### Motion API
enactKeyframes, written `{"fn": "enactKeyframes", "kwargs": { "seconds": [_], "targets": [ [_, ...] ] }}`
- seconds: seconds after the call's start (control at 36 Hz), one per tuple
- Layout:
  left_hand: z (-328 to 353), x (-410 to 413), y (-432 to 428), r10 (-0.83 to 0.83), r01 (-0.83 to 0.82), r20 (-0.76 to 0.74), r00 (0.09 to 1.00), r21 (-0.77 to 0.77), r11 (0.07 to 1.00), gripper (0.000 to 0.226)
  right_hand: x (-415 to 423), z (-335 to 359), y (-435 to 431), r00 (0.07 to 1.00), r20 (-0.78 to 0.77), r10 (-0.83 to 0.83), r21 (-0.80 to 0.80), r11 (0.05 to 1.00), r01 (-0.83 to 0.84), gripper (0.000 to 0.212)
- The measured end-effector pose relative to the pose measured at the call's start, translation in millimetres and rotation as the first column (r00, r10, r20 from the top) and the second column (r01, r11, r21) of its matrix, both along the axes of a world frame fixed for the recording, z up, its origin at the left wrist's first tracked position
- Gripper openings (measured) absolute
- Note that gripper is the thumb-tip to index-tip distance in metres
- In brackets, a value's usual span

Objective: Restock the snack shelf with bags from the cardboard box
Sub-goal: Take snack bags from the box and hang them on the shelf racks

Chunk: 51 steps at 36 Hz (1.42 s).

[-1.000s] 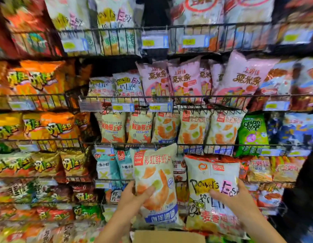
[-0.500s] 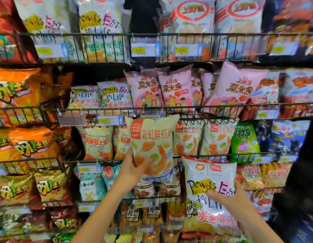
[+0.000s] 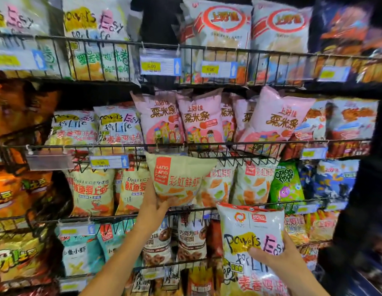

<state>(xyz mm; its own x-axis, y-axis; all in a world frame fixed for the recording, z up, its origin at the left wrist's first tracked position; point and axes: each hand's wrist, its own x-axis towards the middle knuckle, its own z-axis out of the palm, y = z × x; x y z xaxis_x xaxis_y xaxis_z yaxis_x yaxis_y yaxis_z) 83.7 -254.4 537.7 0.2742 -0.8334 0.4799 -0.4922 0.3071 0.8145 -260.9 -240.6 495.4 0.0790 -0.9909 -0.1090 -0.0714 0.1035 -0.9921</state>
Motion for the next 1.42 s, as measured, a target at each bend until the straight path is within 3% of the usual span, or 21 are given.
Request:
{"fn": "enactKeyframes", "kwargs": {
  "seconds": [0.08,0.17,0.19,0.31,0.42,0.58,0.78,0.94,1.08,1.25,1.42],
  "targets": [
    [-12,4,-9,-0.001,0.002,-0.007,1.0,0.055,0.999,0.071,0,-4,-2,1.0,-0.005,-0.021,-0.012,1.0,0.02,0.125],
    [-21,7,-15,-0.009,0.012,-0.035,0.999,0.071,0.997,0.067,10,17,7,1.0,0.011,0.012,-0.028,1.0,-0.011,0.076],
    [-23,8,-17,-0.009,0.011,-0.036,0.999,0.071,0.997,0.066,10,18,6,1.0,0.01,0.021,-0.031,0.999,-0.021,0.07],
    [-27,11,-21,-0.004,0.003,0.006,1.0,0.076,0.997,0.064,14,20,10,1.0,-0.005,0.027,-0.056,0.998,-0.028,0.091],
    [-30,15,-23,-0.007,0.005,0.028,1.0,0.081,0.997,0.068,19,24,12,0.998,0.036,0.048,-0.036,0.998,-0.047,0.069],
    [-42,24,-31,0.034,-0.036,0.04,0.999,0.064,0.997,0.075,20,18,11,0.997,0.046,0.057,-0.048,0.997,-0.055,0.074],
    [-41,27,-50,-0.034,0.004,0.132,0.991,0.218,0.976,0.073,16,15,6,0.993,0.06,0.103,-0.035,0.994,-0.101,0.092],
    [-48,40,-68,-0.092,0.013,0.2,0.975,0.366,0.931,0.072,11,2,1,0.985,0.036,0.166,-0.02,0.986,-0.165,0.088],
    [-35,50,-79,-0.178,0.054,0.241,0.954,0.445,0.894,0.077,12,1,-5,0.981,0.115,0.158,-0.004,0.987,-0.159,0.078],
    [-22,50,-78,-0.194,0.059,0.226,0.955,0.496,0.866,0.077,16,15,-3,0.982,0.094,0.164,-0.029,0.986,-0.162,0.099],
    [-14,42,-71,-0.224,0.099,0.178,0.958,0.528,0.844,0.073,34,37,-2,0.993,0.102,0.056,-0.048,0.998,-0.051,0.074]
  ]
}}
